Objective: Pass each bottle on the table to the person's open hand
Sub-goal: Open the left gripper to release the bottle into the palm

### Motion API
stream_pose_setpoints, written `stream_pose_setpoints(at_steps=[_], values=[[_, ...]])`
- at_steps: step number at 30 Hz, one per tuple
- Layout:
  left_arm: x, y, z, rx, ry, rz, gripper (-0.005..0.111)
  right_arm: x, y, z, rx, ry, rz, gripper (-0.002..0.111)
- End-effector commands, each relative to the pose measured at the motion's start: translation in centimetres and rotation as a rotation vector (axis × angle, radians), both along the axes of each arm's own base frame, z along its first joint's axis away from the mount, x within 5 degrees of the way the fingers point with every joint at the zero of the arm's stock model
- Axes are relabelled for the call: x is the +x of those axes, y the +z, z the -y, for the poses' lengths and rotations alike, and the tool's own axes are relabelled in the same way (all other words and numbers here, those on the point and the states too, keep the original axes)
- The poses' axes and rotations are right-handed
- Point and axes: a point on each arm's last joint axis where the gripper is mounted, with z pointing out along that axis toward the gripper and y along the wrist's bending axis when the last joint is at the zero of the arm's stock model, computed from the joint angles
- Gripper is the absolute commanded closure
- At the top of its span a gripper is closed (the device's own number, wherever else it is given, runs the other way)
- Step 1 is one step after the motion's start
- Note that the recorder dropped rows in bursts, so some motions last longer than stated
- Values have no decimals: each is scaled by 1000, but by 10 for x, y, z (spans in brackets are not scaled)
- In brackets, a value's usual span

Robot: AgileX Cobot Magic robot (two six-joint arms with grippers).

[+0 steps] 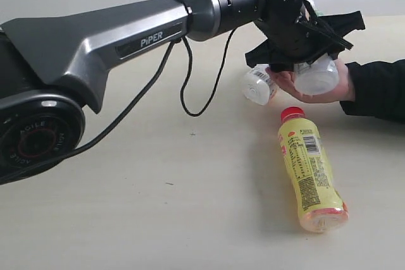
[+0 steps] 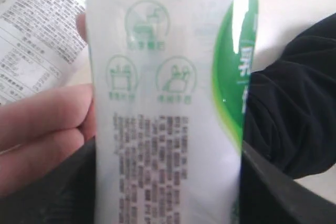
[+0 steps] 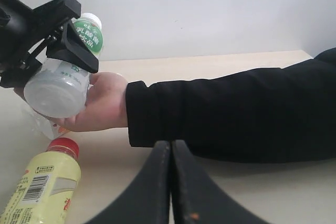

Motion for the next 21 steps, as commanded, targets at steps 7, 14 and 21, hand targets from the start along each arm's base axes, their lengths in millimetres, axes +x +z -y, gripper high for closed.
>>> stream_pose_setpoints(at_steps=[7, 14, 21], values=[[6, -23, -2, 46, 48, -19, 107, 0, -1, 0, -3, 1, 6, 108], [6, -24, -1, 46, 48, -21, 101, 0, -1, 0, -3, 1, 6, 108], [4, -24, -1, 44, 47, -24, 50, 0, -1, 0, -3, 1, 8, 108]])
